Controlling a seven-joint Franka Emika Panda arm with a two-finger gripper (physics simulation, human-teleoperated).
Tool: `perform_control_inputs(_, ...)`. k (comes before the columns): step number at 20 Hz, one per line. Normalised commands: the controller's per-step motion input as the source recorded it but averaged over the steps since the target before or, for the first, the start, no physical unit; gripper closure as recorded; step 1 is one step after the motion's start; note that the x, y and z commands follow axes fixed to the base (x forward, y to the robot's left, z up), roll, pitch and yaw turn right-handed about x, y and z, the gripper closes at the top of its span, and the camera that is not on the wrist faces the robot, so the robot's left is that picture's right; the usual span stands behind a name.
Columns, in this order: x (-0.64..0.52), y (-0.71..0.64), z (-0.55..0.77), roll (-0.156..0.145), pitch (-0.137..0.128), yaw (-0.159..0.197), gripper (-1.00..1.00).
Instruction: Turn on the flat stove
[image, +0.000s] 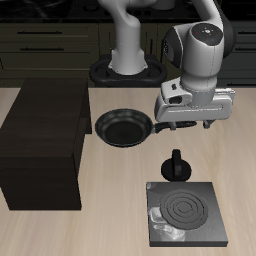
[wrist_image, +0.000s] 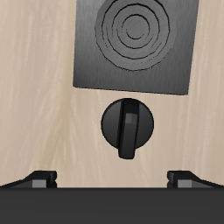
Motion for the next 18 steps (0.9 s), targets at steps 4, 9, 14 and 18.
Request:
perform_control_inputs(4,-0.10,-0.07,-0.17,-0.004,-0.006,-0.034,-1.00)
perform_control_inputs(9,-0.10,-0.03,-0.10,-0.002,-0.031,0.010,-1.00)
perform_control_inputs(14,-0.08,0.01,-0.17,0.006,-0.018,0.006,-1.00)
perform_control_inputs(18,-0.02,-0.04,-0.10,-0.007,0.015,-0.018,-1.00)
